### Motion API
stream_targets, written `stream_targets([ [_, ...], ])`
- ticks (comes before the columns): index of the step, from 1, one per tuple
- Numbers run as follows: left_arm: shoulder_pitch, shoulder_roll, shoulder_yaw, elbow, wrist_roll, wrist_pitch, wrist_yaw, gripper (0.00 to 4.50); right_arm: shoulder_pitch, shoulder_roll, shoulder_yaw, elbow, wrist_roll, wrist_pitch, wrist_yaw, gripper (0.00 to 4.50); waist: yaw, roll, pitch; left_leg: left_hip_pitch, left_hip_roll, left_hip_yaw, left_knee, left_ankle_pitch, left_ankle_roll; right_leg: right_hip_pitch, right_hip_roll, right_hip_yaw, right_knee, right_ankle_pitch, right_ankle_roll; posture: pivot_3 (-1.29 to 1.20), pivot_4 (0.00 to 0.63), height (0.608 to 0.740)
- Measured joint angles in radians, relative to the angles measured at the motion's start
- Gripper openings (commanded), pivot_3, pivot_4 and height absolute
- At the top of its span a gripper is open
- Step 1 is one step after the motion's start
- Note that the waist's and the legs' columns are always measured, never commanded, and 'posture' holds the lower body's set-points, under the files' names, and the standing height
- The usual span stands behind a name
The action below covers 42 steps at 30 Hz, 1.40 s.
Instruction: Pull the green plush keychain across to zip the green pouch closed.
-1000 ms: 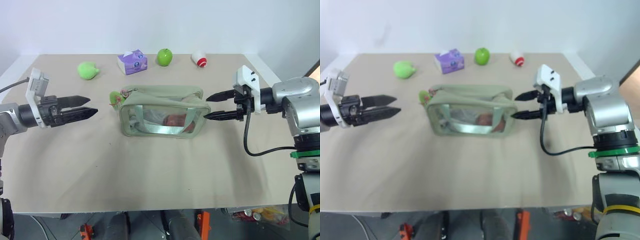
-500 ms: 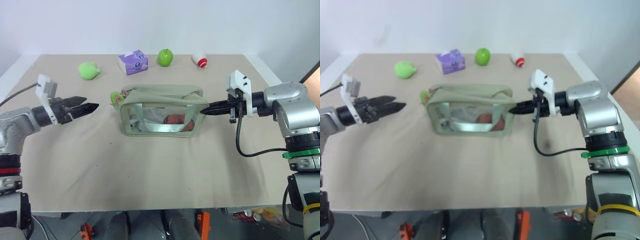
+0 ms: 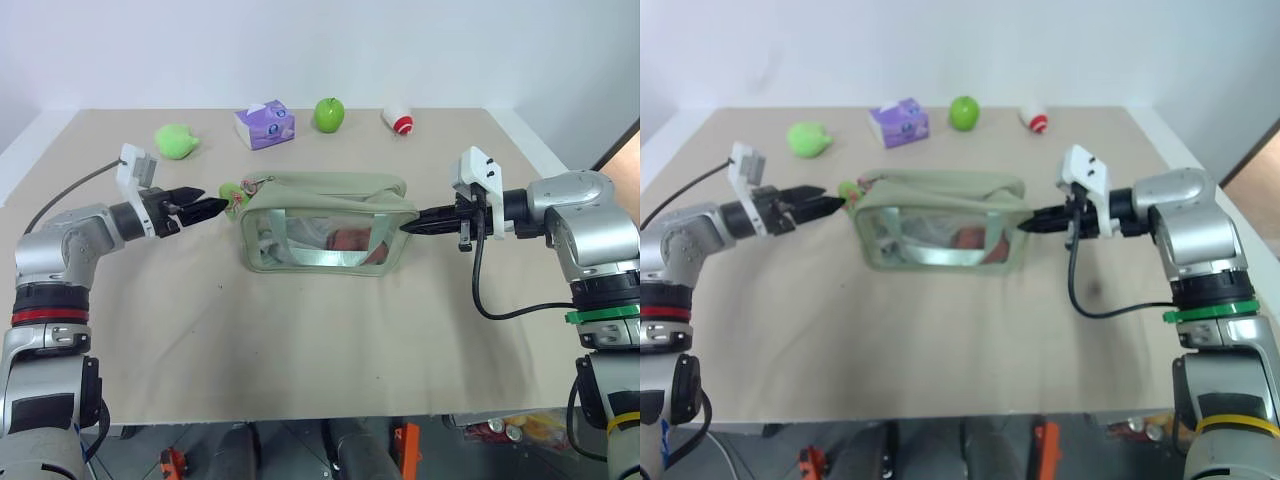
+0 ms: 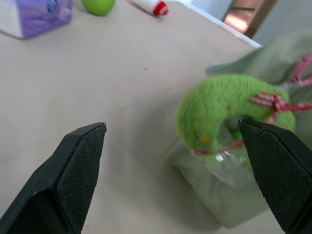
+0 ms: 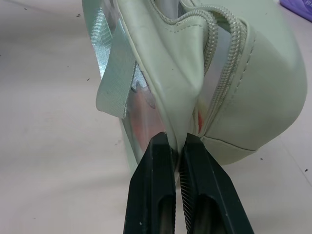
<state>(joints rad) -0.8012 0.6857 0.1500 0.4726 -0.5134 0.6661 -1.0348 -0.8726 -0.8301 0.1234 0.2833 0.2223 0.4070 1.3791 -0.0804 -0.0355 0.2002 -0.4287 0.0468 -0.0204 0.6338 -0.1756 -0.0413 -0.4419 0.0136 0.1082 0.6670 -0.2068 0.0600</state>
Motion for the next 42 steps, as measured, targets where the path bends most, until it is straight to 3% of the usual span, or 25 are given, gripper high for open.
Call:
stream_targets([
  [16,-0.095,-0.082,-0.075,0.136,0.106,-0.079,-0.013,4.5,0.029,-0.014,-0.009,-0.05,0.018,0.042,-0.01,0.07,0.0,0.0,0.0,0.0,0.0,0.0,0.0,0.0,0.0,0.0,0.0,0.0,0.0,0.0,0.0,0.0,0.15,0.74],
  [17,-0.102,-0.087,-0.075,0.148,0.114,-0.081,-0.011,3.93,0.033,-0.015,-0.011,-0.054,0.018,0.045,-0.011,0.0,0.0,0.0,0.0,0.0,0.0,0.0,0.0,0.0,0.0,0.0,0.0,0.001,0.0,0.0,0.0,0.0,0.15,0.74],
  [28,-0.113,-0.096,-0.058,0.161,0.111,-0.08,-0.035,0.3,0.036,-0.016,-0.011,-0.055,0.017,0.044,-0.031,0.0,0.001,0.0,0.0,0.0,-0.001,0.0,0.0,0.0,0.0,0.0,0.0,0.001,0.0,0.0,0.001,0.0,0.15,0.74],
  [42,-0.253,-0.093,-0.027,0.167,0.122,-0.115,0.035,0.3,0.036,-0.015,-0.011,-0.052,0.009,0.04,-0.03,0.0,0.002,0.0,0.0,-0.001,-0.001,-0.001,0.0,0.0,0.0,0.0,0.0,0.001,0.0,0.0,0.001,0.0,0.15,0.74],
])
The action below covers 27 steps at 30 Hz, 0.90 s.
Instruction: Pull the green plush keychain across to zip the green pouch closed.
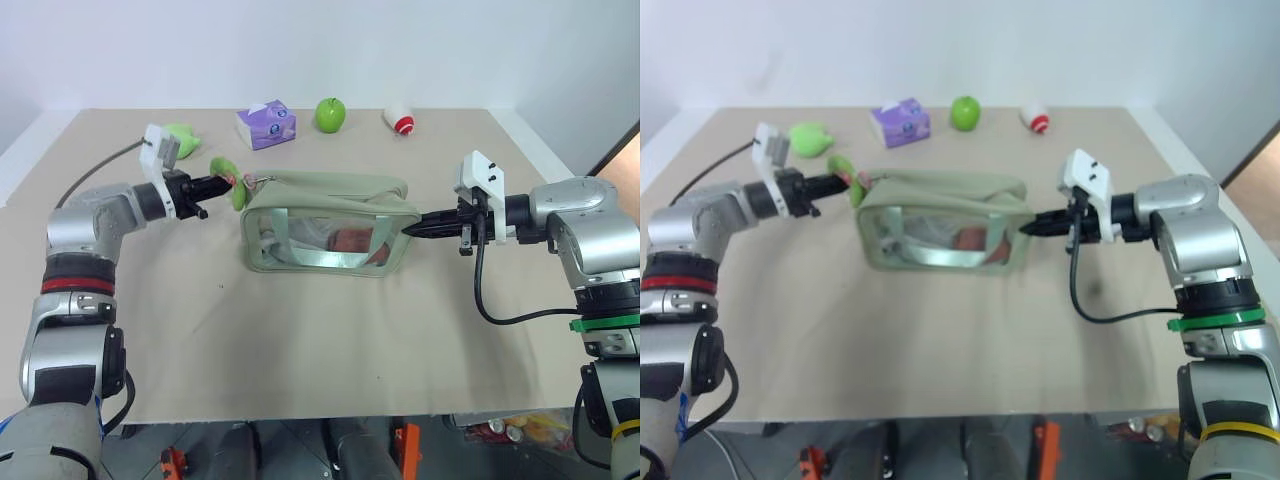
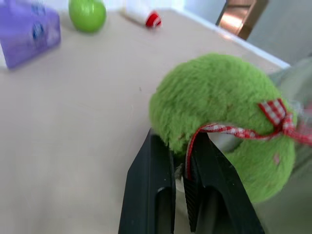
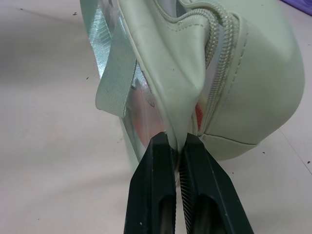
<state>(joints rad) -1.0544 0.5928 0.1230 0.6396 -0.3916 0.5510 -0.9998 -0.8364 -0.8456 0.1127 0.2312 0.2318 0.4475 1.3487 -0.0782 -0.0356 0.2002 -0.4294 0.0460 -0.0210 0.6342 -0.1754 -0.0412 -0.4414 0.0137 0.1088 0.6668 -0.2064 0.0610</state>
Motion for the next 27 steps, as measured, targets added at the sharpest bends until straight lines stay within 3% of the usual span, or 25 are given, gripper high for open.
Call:
stream_targets([
  [3,-0.065,-0.036,-0.01,-0.001,0.013,-0.044,0.01,0.3,-0.001,0.001,0.0,0.005,-0.001,-0.003,-0.001,0.0,0.001,0.0,0.0,0.0,0.0,0.0,0.0,0.0,0.0,0.001,0.0,0.0,0.0,0.0,0.0,0.0,0.15,0.74],
  [9,-0.095,-0.149,-0.149,0.004,0.123,-0.212,-0.023,0.3,0.0,0.005,0.0,0.009,-0.001,-0.01,-0.007,0.0,0.0,0.0,0.0,0.001,0.0,0.001,0.0,0.0,0.0,0.001,0.0,0.002,0.0,0.0,0.0,0.0,0.15,0.74],
  [14,-0.123,-0.185,-0.208,-0.022,0.178,-0.305,-0.07,0.3,0.014,0.001,-0.007,-0.004,0.002,-0.005,-0.01,0.0,0.001,0.0,0.0,0.001,-0.001,0.0,0.0,0.0,0.0,0.001,0.0,0.002,0.0,0.0,0.001,0.0,0.15,0.74],
  [27,-0.209,-0.267,-0.28,-0.061,0.228,-0.355,-0.126,0.3,0.033,-0.004,-0.014,-0.03,0.018,0.012,-0.028,0.0,-0.002,0.0,0.0,0.001,-0.001,0.0,0.001,0.0,0.0,0.001,0.0,0.003,0.0,0.001,0.002,0.0,0.15,0.74],
])
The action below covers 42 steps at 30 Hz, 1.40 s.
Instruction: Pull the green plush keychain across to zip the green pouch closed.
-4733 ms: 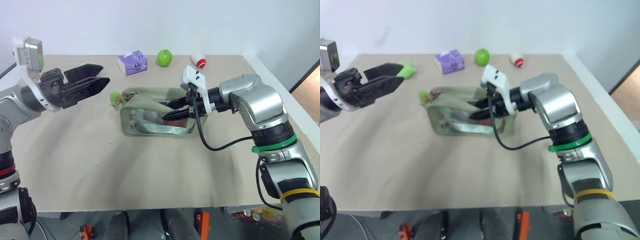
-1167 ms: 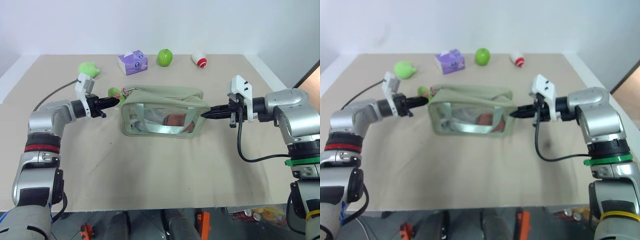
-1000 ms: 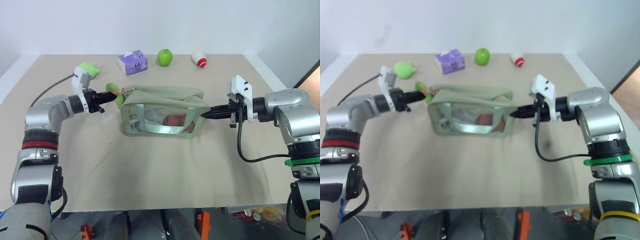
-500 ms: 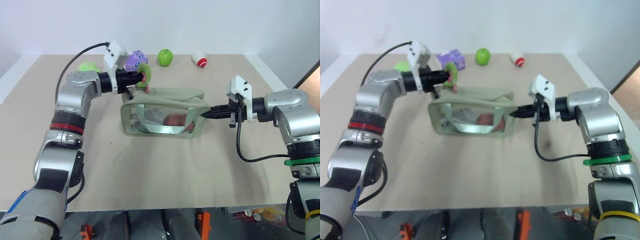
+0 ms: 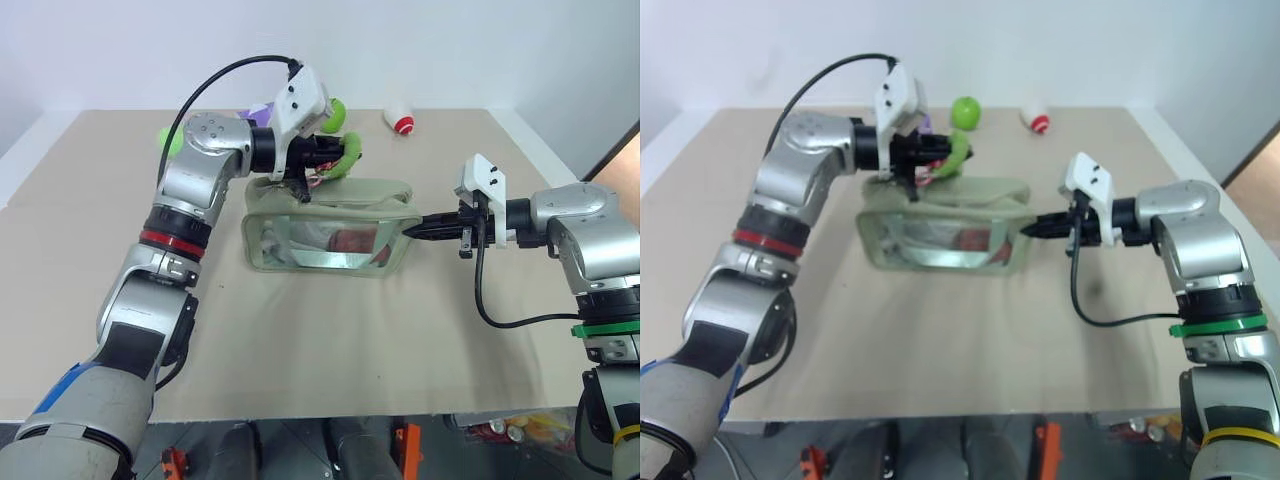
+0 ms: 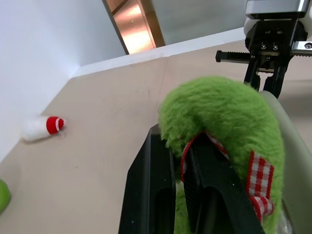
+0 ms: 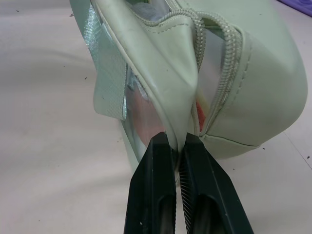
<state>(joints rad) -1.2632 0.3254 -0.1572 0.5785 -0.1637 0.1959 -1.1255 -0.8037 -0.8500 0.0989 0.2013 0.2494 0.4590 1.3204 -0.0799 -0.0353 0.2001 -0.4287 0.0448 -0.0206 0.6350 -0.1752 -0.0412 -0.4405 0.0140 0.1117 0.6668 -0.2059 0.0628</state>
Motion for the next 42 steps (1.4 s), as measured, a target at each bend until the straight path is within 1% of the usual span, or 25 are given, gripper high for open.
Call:
stream_targets([
  [8,-0.006,-0.015,0.0,-0.001,0.001,0.026,-0.003,0.3,0.0,0.003,0.0,0.001,-0.001,-0.002,-0.013,0.0,0.0,0.0,0.0,0.0,0.0,0.0,0.0,0.0,0.0,0.0,0.0,0.0,0.0,0.0,0.0,0.0,0.15,0.74],
  [12,-0.006,-0.014,0.002,-0.006,-0.011,0.068,-0.018,1.43,0.0,0.006,0.0,0.002,-0.001,-0.005,-0.013,0.0,0.0,0.0,0.0,0.0,0.0,0.0,0.0,0.0,0.0,0.0,0.0,0.0,0.0,0.0,0.0,0.0,0.15,0.74],
  [13,-0.006,-0.014,0.003,-0.011,-0.016,0.082,-0.02,1.82,-0.001,0.007,0.001,0.002,-0.001,-0.007,-0.013,0.0,0.0,0.0,0.0,0.0,0.0,0.0,0.0,0.0,0.0,0.0,0.0,0.0,0.0,0.0,0.0,0.0,0.15,0.74],
  [14,-0.006,-0.012,0.005,-0.019,-0.022,0.096,-0.022,2.07,-0.001,0.007,0.001,0.003,-0.001,-0.008,-0.013,0.0,0.0,0.0,0.0,0.0,0.0,0.0,0.0,0.0,0.0,0.0,0.0,0.0,0.0,0.0,0.0,0.0,0.15,0.74],
  [17,-0.006,-0.004,0.018,-0.038,-0.035,0.117,-0.015,3.22,-0.001,0.009,0.001,0.004,-0.001,-0.01,-0.013,0.0,0.0,0.0,0.0,0.0,0.0,0.0,0.0,0.0,0.0,0.0,0.0,0.0,0.0,0.0,0.0,0.0,0.15,0.74],
  [19,-0.006,0.012,0.021,-0.043,-0.039,0.128,-0.015,3.8,-0.002,0.01,0.002,0.004,-0.001,-0.011,-0.013,0.0,-0.001,0.0,0.0,0.0,0.0,0.0,0.0,0.0,0.0,0.0,0.0,0.0,0.0,0.0,0.0,0.0,0.15,0.74],
  [22,-0.004,0.077,0.02,-0.084,-0.039,0.129,-0.049,3.8,-0.004,0.013,0.005,0.006,-0.001,-0.012,-0.012,0.0,-0.006,0.0,0.0,0.0,0.001,0.0,0.0,0.0,0.0,0.0,0.001,0.0,0.0,0.0,0.0,0.0,0.15,0.74],
  [26,0.029,0.19,0.021,-0.152,-0.046,0.129,-0.123,3.8,-0.014,0.02,0.008,0.016,-0.001,-0.013,-0.012,0.0,-0.009,0.001,0.0,0.001,0.001,0.0,-0.001,0.0,0.0,0.0,0.001,0.0,0.0,0.0,0.0,0.0,0.15,0.74],
  [28,0.048,0.242,0.04,-0.158,-0.064,0.148,-0.151,3.8,-0.016,0.023,0.008,0.019,-0.001,-0.013,-0.011,0.0,-0.009,0.001,0.0,0.0,0.001,0.0,0.0,0.0,0.0,0.0,0.001,0.0,0.0,0.0,0.0,0.0,0.15,0.74],
  [31,0.049,0.322,0.083,-0.156,-0.075,0.162,-0.153,3.8,-0.016,0.026,0.008,0.02,-0.002,-0.015,-0.01,0.0,-0.01,0.001,0.0,0.0,0.001,0.0,0.0,0.0,0.0,0.0,0.001,0.0,0.0,0.0,0.0,0.0,0.15,0.74],
  [34,0.064,0.364,0.111,-0.173,-0.098,0.194,-0.176,3.8,-0.02,0.029,0.008,0.03,-0.004,-0.024,-0.009,0.0,-0.01,0.001,0.0,0.0,0.001,0.0,0.0,0.0,0.0,0.0,0.001,0.0,0.0,0.0,0.0,0.0,0.15,0.74],
  [39,0.112,0.37,0.115,-0.23,-0.127,0.244,-0.189,3.8,-0.043,0.051,0.014,0.061,-0.017,-0.037,-0.008,0.0,-0.014,0.001,0.0,0.001,0.002,0.0,0.0,0.0,0.0,0.0,0.001,0.0,0.001,0.0,-0.001,0.0,0.15,0.74],
  [42,0.114,0.368,0.115,-0.249,-0.135,0.27,-0.184,3.8,-0.052,0.064,0.015,0.073,-0.022,-0.048,-0.006,0.0,-0.019,0.001,0.0,0.001,0.002,0.0,0.0,0.0,0.001,0.0,0.002,0.0,0.002,0.0,-0.001,0.0,0.15,0.74],
])
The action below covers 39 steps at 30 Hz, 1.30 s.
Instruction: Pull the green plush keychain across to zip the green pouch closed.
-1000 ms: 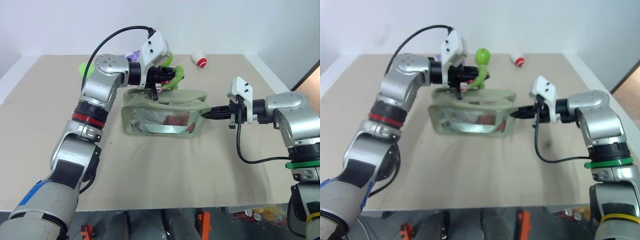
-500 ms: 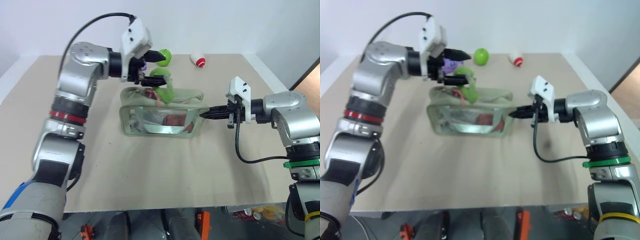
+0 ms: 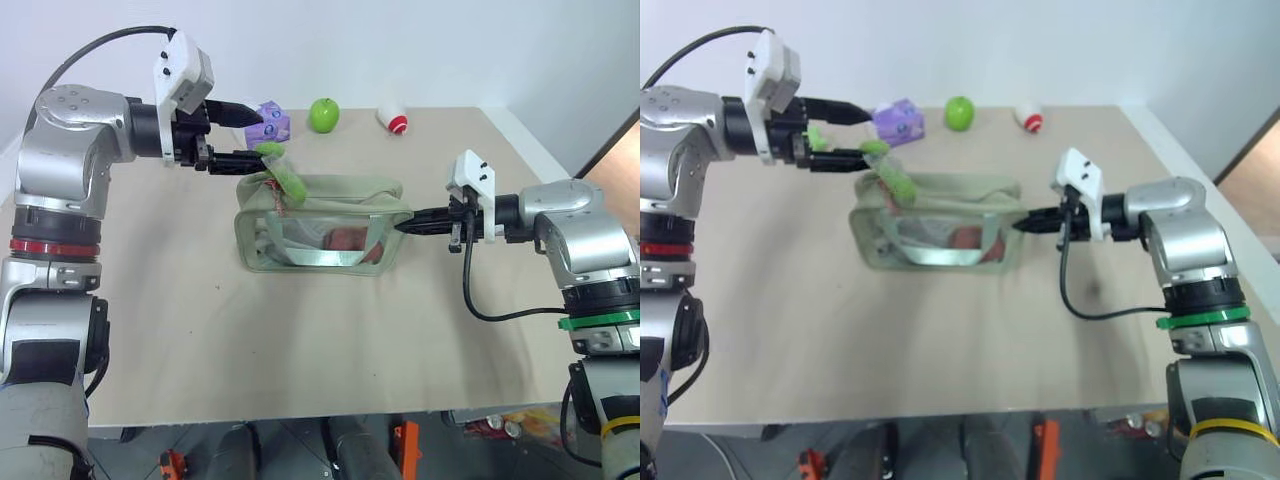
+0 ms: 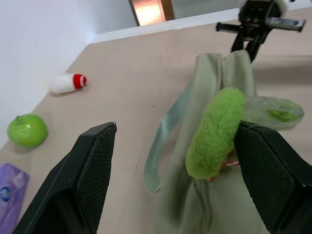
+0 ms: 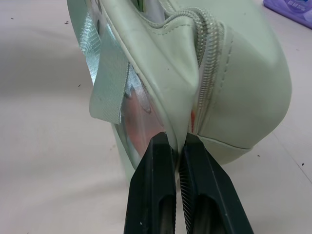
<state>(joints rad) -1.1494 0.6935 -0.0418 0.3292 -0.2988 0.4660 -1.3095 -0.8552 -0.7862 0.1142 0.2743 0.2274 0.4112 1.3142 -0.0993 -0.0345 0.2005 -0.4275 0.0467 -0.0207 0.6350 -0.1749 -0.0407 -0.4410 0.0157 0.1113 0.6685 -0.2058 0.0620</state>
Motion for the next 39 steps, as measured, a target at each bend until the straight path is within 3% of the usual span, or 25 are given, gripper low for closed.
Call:
stream_targets([
  [8,-0.063,-0.143,-0.053,0.03,-0.005,-0.003,0.016,3.8,0.0,0.006,-0.003,0.002,-0.005,-0.002,-0.001,0.0,-0.001,0.0,0.0,0.0,0.0,0.0,0.001,0.0,0.0,0.0,0.0,0.001,0.001,0.0,0.0,0.0,0.15,0.74],
  [16,-0.176,-0.215,-0.171,0.265,0.142,-0.197,-0.001,3.8,0.029,0.008,-0.012,-0.042,0.006,0.016,-0.017,0.0,-0.006,0.0,0.0,0.002,0.0,0.0,0.0,0.0,0.0,0.0,0.002,0.002,0.003,0.0,-0.001,0.0,0.15,0.74],
  [18,-0.18,-0.195,-0.178,0.26,0.142,-0.205,-0.051,3.8,0.036,0.007,-0.014,-0.057,0.01,0.023,-0.024,0.0,-0.007,0.0,0.0,0.002,0.0,0.001,-0.001,0.0,0.0,-0.001,0.002,0.003,0.003,-0.001,-0.002,0.0,0.15,0.74],
  [22,-0.171,-0.025,-0.183,0.202,0.14,-0.219,-0.215,3.8,0.057,0.0,-0.026,-0.084,0.024,0.039,-0.031,0.0,-0.011,0.001,0.0,0.003,0.0,0.0,-0.003,0.0,0.0,-0.001,0.002,0.003,0.005,-0.003,-0.003,0.0,0.15,0.74],
  [32,-0.176,0.09,0.013,0.161,0.01,0.014,-0.182,3.8,0.053,0.014,-0.028,-0.079,0.022,0.04,-0.032,0.0,-0.01,0.001,0.001,0.003,0.0,0.0,-0.001,0.0,0.0,-0.001,0.002,0.002,0.009,-0.004,-0.003,0.0,0.15,0.74],
  [39,0.121,0.155,0.089,-0.027,-0.118,0.211,-0.159,3.8,0.034,0.028,-0.014,-0.056,0.012,0.033,-0.03,0.0,-0.011,0.001,0.0,0.007,0.002,-0.002,-0.001,0.0,0.001,-0.001,0.003,0.0,0.014,-0.007,-0.007,0.0,0.15,0.74],
])
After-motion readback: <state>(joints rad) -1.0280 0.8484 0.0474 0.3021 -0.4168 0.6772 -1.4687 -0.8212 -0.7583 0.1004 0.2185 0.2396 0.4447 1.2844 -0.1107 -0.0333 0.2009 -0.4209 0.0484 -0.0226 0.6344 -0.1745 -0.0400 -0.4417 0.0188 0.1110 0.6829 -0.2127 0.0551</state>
